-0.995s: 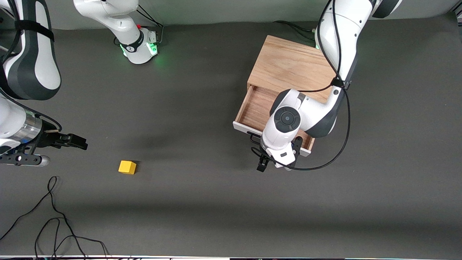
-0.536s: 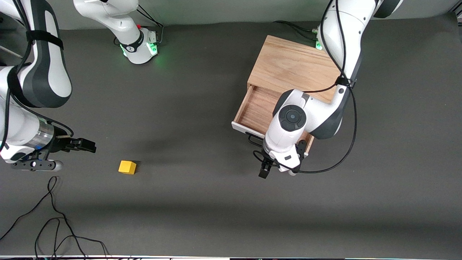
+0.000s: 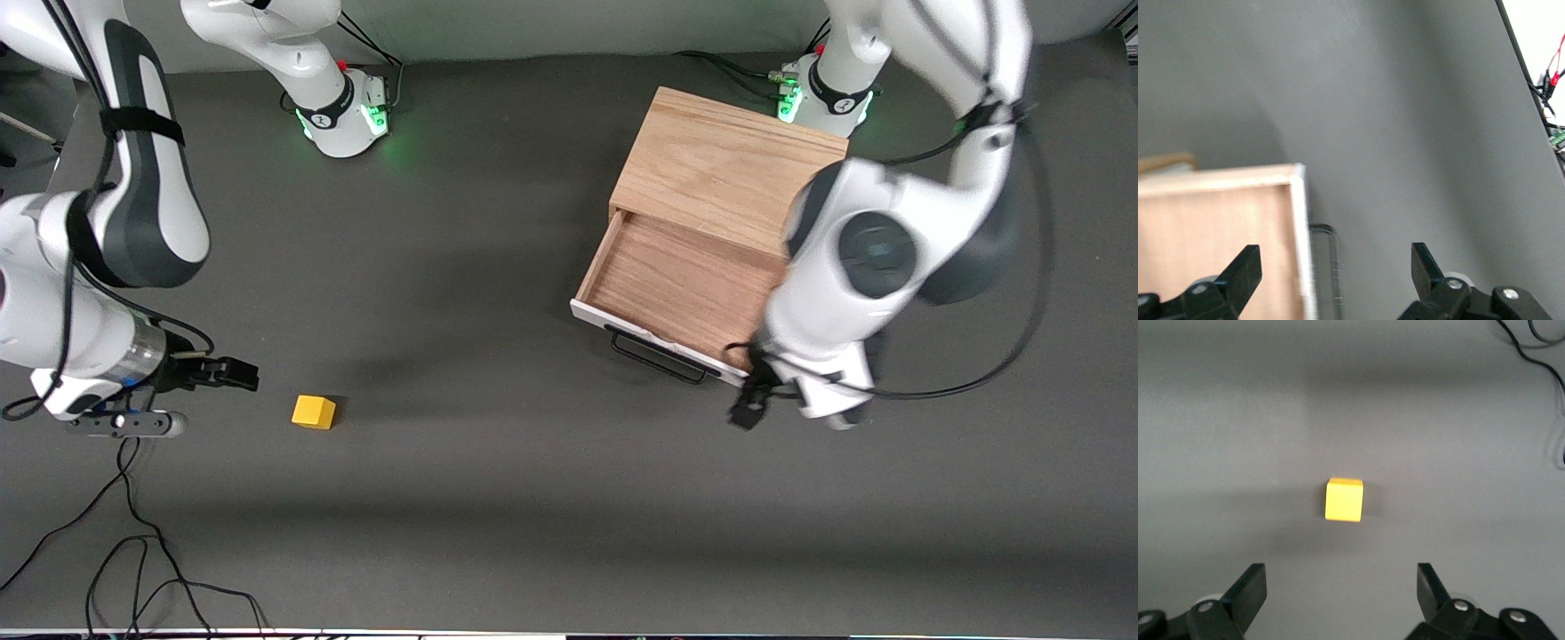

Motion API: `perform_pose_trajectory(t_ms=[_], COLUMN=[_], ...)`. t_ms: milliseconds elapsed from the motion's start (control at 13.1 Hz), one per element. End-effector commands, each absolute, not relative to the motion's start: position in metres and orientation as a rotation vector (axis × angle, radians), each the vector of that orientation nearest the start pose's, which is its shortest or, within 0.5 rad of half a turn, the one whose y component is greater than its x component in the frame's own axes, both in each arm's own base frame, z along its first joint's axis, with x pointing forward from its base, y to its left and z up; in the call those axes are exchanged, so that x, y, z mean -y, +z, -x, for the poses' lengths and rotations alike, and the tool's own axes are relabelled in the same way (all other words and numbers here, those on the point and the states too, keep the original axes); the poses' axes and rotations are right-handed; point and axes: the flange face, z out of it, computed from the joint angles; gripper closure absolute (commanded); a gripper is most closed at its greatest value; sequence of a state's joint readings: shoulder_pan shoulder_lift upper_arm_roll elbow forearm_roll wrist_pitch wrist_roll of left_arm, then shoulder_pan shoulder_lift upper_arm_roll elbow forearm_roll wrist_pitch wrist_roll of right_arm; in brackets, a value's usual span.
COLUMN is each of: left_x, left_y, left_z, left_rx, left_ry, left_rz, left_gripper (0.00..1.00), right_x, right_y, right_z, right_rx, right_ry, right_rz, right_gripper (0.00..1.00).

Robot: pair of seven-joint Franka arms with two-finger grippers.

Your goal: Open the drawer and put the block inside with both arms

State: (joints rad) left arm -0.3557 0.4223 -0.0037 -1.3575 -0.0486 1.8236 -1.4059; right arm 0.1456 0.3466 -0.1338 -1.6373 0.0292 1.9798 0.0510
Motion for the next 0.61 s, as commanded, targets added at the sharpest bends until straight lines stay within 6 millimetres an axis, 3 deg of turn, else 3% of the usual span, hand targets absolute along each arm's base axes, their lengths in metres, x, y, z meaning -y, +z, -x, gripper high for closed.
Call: perform_pose_trajectory(t_ms=[0,230,383,536], left_x=[0.173,0.098,0.063,0.033], left_y=[0.522,0.548,0.554,0.558], left_z=[-0.631,-0.617,-0.602,-0.581], left_rx=[1.419,1.168,1.011,0.875], left_ry=[0.146,0.254,0.278,0.283], left_rz=[2.858,2.952,3.005,3.052], left_gripper=[0.00,0.00,0.00,0.00], right_x=[-0.019,-0.021,-0.034,-0.035], right_y=[0.377,0.323,0.289,0.254], right_z=[-0.663,-0.662,-0.655,-0.644], right_rx=[-0.089,-0.087,-0.054,-0.049], right_ry=[-0.022,-0.026,-0.011,-0.053], right_rz=[3.163,3.170,3.177,3.179], right_gripper=[0.00,0.00,0.00,0.00])
